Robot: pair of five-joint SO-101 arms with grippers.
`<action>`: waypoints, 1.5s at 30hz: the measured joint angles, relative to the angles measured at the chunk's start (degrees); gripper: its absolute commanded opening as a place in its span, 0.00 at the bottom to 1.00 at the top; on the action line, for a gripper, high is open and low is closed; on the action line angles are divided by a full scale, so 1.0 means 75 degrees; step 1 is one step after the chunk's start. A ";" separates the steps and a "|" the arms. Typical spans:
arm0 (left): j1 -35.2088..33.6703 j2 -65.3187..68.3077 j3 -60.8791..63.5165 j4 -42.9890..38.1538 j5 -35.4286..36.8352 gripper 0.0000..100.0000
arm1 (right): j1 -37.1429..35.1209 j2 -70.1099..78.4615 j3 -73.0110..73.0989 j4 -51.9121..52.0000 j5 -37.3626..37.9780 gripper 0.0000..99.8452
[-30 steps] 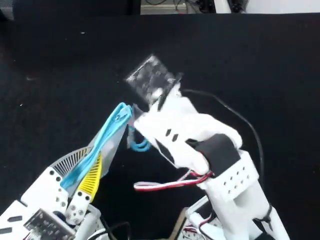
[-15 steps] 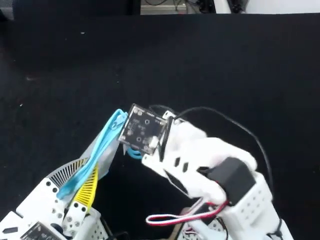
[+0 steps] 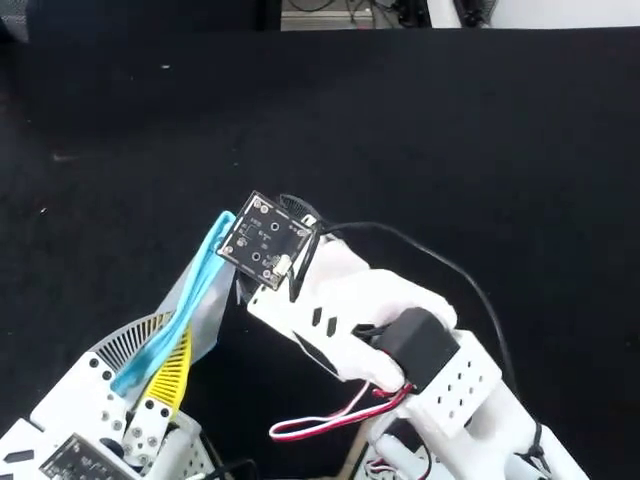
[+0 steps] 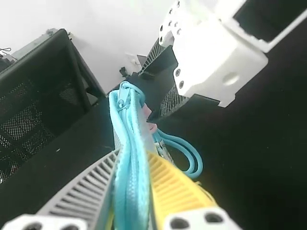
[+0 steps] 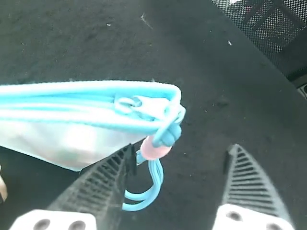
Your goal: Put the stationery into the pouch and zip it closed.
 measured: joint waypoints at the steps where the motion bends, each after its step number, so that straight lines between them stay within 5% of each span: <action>1: 0.0000 0.0000 0.0000 0.0000 0.0000 0.03 | 0.0000 0.0000 0.0000 0.0000 0.0000 0.08; 3: 0.0000 0.0000 0.0000 0.0000 0.0000 0.03 | 0.0000 0.0000 0.0000 -0.0094 0.0000 0.01; 10: 0.0000 0.0000 0.0000 0.0047 0.0000 0.03 | 0.0328 -0.0563 -0.0223 -0.0316 0.0598 0.02; 21: 0.0035 0.0000 0.0000 0.0047 0.0000 0.03 | 0.0469 -0.0610 -0.1149 0.0000 -0.0563 0.03; 27: 0.0035 0.0000 0.0000 0.0047 0.0000 0.03 | 0.0492 0.0410 -0.1465 0.0023 -0.1172 0.15; 37: 0.0047 0.0000 0.0000 0.0047 0.0000 0.03 | 0.0504 0.1770 -0.4806 0.1840 -0.2825 0.12; 45: 0.0047 0.0000 0.0000 0.0047 0.0000 0.03 | 0.0492 0.3751 -0.5005 0.1934 -0.3423 0.13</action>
